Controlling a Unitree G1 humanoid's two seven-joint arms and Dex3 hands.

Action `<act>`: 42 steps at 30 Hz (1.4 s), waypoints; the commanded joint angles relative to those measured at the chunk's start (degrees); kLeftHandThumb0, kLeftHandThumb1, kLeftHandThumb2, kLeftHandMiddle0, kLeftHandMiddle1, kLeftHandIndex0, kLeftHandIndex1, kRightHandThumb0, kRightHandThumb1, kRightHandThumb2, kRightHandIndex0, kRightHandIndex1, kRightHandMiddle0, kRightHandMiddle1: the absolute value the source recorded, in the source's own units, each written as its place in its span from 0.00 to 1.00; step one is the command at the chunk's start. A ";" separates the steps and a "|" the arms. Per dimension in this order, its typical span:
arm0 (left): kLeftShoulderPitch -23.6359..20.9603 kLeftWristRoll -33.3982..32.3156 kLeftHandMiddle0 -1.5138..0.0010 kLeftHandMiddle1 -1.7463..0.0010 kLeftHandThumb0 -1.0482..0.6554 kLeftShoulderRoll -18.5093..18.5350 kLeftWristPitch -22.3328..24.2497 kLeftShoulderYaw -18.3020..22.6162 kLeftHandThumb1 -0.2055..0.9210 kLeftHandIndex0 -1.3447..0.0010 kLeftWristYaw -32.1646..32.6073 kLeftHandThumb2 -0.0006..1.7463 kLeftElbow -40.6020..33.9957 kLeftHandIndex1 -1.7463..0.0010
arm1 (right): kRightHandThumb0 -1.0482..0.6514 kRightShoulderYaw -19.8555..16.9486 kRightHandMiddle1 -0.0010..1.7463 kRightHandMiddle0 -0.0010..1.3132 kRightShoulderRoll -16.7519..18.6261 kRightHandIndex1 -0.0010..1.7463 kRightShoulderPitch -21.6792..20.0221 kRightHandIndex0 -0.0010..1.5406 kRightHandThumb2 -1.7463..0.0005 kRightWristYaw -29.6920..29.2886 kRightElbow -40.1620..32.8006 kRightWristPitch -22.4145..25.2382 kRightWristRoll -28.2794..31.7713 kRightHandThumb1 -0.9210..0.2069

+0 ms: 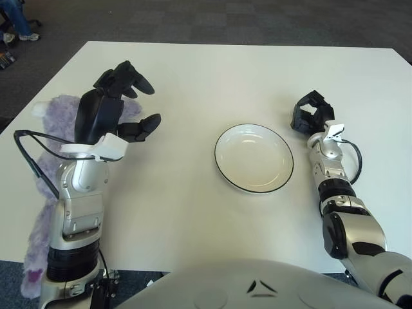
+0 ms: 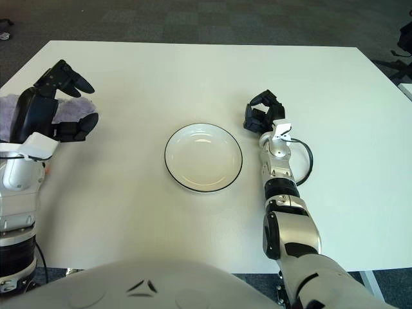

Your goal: Put the doll into the plate.

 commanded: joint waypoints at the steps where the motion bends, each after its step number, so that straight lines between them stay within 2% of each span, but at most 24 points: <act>1: -0.46 4.73 0.77 0.14 0.28 0.94 0.49 -0.26 0.87 0.93 2.11 0.39 0.51 0.05 | 0.35 -0.34 1.00 0.42 -0.04 1.00 0.78 0.77 0.30 0.51 1.99 0.72 0.10 0.46; 2: -0.47 5.19 0.76 0.21 0.24 0.87 0.53 -0.29 0.89 0.96 2.24 0.38 0.56 0.06 | 0.35 -0.36 1.00 0.42 -0.05 1.00 0.75 0.77 0.30 0.56 2.07 0.67 0.11 0.47; 3: -0.35 6.14 0.75 0.23 0.22 0.70 1.14 -0.27 0.89 0.97 2.20 0.37 0.27 0.07 | 0.35 -0.38 1.00 0.42 -0.04 1.00 0.74 0.77 0.30 0.61 2.14 0.53 0.12 0.47; 7: -0.30 8.75 0.80 0.25 0.19 0.18 2.80 -0.38 0.91 0.99 2.41 0.35 -0.08 0.12 | 0.35 -0.43 1.00 0.42 -0.04 1.00 0.66 0.78 0.30 0.74 2.39 0.14 0.11 0.47; 18: -4.41 16.51 0.87 0.26 0.20 0.30 8.09 -2.25 0.93 1.00 3.82 0.35 4.21 0.22 | 0.35 -0.69 1.00 0.43 -0.16 1.00 0.28 0.78 0.29 0.93 3.34 -0.02 0.14 0.48; 22: -6.22 16.86 0.89 0.24 0.19 2.22 8.62 -1.63 0.94 1.00 3.92 0.34 7.55 0.24 | 0.35 -0.68 1.00 0.43 -0.16 1.00 0.23 0.78 0.29 0.86 3.41 -0.08 0.06 0.47; 29: -6.02 18.84 0.93 0.20 0.17 3.53 9.46 -2.11 0.95 1.00 4.60 0.33 7.84 0.30 | 0.35 -0.65 1.00 0.43 -0.14 1.00 0.30 0.78 0.30 0.74 3.42 -0.15 -0.03 0.47; 35: -5.82 24.04 0.94 0.21 0.15 4.42 10.72 -2.37 0.95 1.00 7.56 0.33 8.82 0.32 | 0.35 -0.74 1.00 0.42 -0.14 1.00 0.21 0.77 0.30 1.08 3.73 -0.35 0.16 0.47; 38: -5.48 28.79 0.96 0.10 0.13 4.59 12.85 -2.81 0.97 1.00 8.61 0.31 8.91 0.37 | 0.35 -0.78 1.00 0.42 -0.09 1.00 0.23 0.77 0.30 1.19 3.84 -0.58 0.19 0.47; 42: -5.12 34.15 0.98 0.05 0.11 4.29 16.36 -3.63 0.99 1.00 6.46 0.28 8.38 0.44 | 0.35 -0.75 1.00 0.42 -0.06 1.00 0.29 0.76 0.30 1.15 3.96 -0.88 0.07 0.47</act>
